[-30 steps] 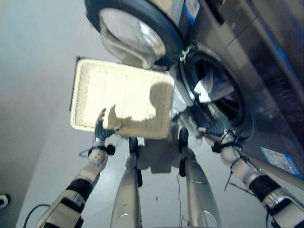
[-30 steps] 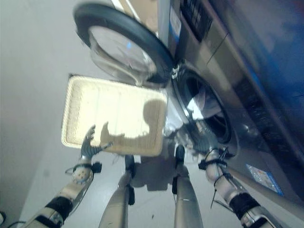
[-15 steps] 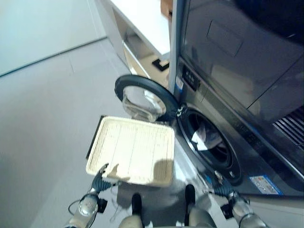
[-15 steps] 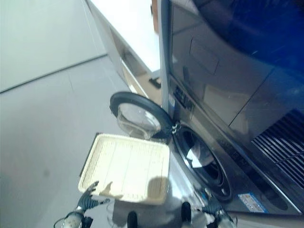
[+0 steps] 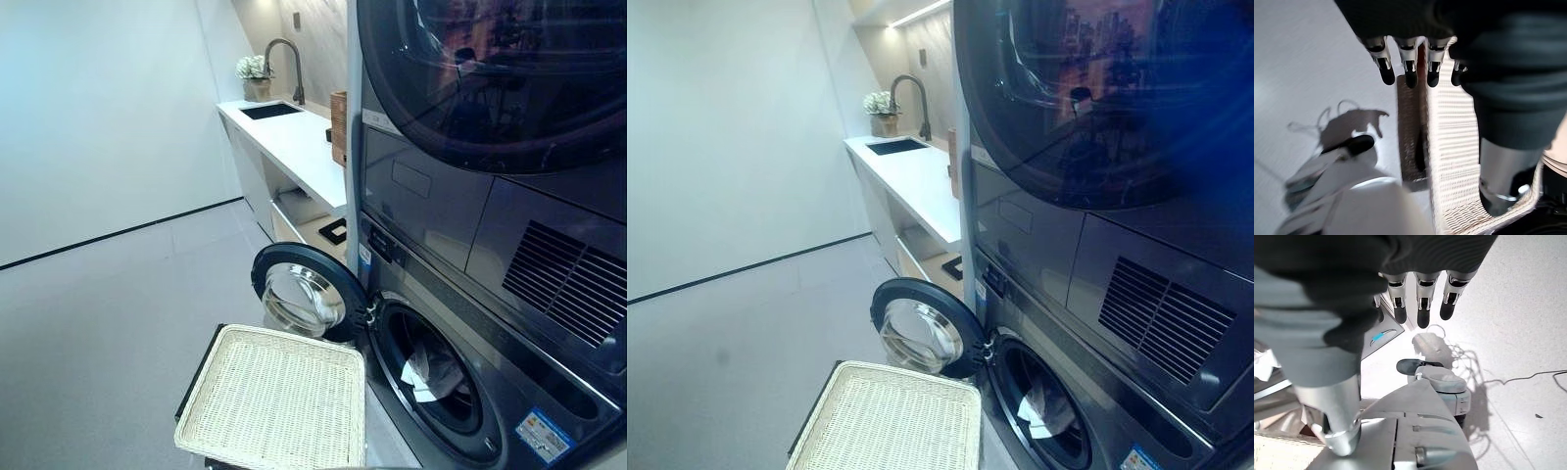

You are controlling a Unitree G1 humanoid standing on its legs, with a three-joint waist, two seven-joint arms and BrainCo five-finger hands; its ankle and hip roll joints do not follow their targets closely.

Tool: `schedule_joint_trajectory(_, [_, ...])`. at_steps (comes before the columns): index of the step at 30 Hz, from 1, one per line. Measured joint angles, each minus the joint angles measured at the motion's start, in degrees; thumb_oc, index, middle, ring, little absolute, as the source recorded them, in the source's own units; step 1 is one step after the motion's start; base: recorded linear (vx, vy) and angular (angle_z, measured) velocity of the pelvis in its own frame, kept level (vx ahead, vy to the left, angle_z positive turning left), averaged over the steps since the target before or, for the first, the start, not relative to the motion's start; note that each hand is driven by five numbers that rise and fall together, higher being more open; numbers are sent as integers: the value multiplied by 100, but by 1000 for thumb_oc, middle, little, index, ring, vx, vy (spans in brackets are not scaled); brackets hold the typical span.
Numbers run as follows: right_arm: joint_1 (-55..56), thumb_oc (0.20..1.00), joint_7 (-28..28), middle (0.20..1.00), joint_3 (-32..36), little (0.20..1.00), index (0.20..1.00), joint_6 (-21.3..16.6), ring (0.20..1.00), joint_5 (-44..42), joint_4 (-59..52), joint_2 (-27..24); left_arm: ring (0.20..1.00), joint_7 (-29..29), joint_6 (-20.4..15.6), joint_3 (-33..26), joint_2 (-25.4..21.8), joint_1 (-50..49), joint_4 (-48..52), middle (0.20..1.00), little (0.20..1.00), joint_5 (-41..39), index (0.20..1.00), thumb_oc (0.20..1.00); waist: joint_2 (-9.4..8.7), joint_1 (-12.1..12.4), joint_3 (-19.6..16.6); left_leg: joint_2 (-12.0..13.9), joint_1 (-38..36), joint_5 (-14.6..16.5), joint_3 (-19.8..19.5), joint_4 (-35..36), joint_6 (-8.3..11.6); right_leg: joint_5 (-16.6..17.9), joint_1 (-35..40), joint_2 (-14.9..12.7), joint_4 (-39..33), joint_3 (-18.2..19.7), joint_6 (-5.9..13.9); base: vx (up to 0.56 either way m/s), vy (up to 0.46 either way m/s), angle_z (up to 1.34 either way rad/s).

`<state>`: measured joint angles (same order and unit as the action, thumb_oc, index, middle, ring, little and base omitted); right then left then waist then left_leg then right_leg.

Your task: Put the clothes into the washing machine.

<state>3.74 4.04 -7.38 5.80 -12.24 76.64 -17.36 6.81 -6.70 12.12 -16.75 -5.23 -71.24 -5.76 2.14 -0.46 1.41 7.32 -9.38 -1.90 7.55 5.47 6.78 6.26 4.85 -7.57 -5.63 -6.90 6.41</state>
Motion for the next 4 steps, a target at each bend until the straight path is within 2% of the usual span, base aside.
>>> schedule_joint_trajectory(4, [3,1000,39,1000,-1,1000,1000,42,1000,93,4,21,1000,61,167,-5,1,-70,-72,1000,1000,-5,1000,1000,-42,3,-87,29,1,-8,-1,0,-11,-1,7,31,0,1,-19,0,0,0])
